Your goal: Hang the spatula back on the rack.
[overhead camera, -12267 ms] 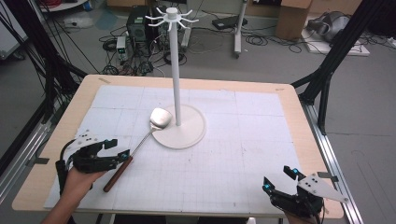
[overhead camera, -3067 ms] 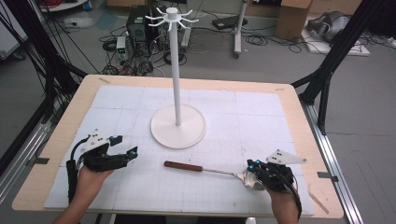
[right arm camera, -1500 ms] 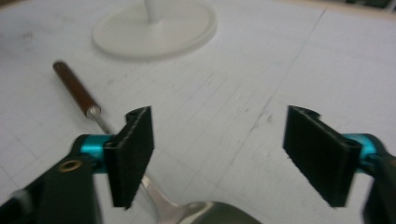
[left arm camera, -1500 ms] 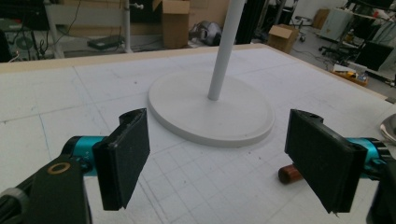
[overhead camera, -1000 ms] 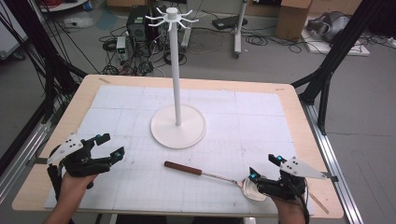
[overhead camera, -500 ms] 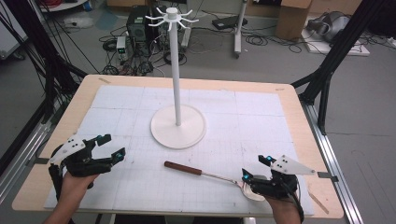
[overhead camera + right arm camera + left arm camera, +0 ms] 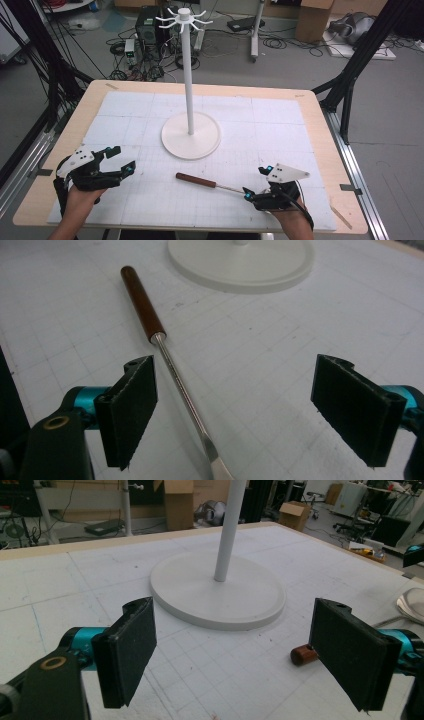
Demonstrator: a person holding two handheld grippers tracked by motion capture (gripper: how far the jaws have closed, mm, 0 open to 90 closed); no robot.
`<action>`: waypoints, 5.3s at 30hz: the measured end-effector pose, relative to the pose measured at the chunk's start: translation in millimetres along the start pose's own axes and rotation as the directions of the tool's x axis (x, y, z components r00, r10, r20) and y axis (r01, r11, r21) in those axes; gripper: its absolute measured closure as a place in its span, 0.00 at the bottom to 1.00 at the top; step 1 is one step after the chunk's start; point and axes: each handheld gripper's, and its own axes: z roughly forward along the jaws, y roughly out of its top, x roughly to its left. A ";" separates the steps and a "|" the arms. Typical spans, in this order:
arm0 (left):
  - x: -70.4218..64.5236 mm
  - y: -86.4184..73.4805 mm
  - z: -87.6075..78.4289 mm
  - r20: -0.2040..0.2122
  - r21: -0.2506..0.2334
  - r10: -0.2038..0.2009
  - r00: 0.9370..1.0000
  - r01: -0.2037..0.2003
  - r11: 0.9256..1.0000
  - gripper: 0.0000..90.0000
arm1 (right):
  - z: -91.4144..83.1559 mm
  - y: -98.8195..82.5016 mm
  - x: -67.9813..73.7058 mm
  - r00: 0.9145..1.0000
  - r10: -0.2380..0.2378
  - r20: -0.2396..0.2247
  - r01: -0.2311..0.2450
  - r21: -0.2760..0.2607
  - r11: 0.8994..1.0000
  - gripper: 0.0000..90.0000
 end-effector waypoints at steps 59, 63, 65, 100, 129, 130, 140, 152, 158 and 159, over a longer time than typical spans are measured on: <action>-0.5 -3.7 5.6 0.016 0.034 -0.014 1.000 0.013 0.999 0.23 | 54.8 7.0 -3.1 0.946 -0.162 -0.282 0.250 0.310 0.917 0.88; -0.7 -3.8 5.8 0.018 0.039 -0.016 1.000 0.015 0.999 0.24 | 56.8 10.9 -1.7 0.943 -0.172 -0.286 0.267 0.337 0.903 0.88; -0.8 -3.9 5.9 0.018 0.039 -0.016 1.000 0.015 0.999 0.24 | 58.0 13.3 -1.4 0.940 -0.176 -0.291 0.276 0.352 0.894 0.88; -0.4 -4.5 7.2 0.010 0.042 -0.024 1.000 0.023 0.999 0.24 | 53.3 14.2 0.1 0.949 -0.129 -0.288 0.219 0.306 0.927 0.94; -13.4 21.8 19.4 0.180 0.015 -0.145 0.973 0.144 0.989 0.33 | 24.6 35.2 8.3 0.977 -0.050 -0.206 0.048 -0.016 0.999 0.94; -14.8 24.7 22.0 0.189 0.011 -0.147 0.971 0.148 0.989 0.33 | 23.2 36.8 9.2 0.978 -0.047 -0.203 0.043 -0.026 0.999 0.94; -41.8 61.2 49.1 0.279 -0.007 -0.129 0.952 0.136 0.991 0.32 | 13.9 57.7 13.0 0.979 -0.036 -0.202 0.008 -0.137 0.991 0.93; -75.7 109.9 71.1 0.361 -0.073 -0.111 0.926 0.146 0.987 0.31 | -3.3 79.4 23.6 0.987 -0.015 -0.161 -0.022 -0.223 0.975 0.94; -87.9 125.3 82.0 0.388 -0.078 -0.116 0.915 0.158 0.984 0.31 | -1.4 83.3 29.0 0.987 -0.004 -0.158 -0.037 -0.256 0.966 0.93; -89.2 126.7 83.7 0.389 -0.073 -0.120 0.913 0.161 0.984 0.31 | -1.6 83.6 29.6 0.987 -0.001 -0.158 -0.041 -0.261 0.965 0.94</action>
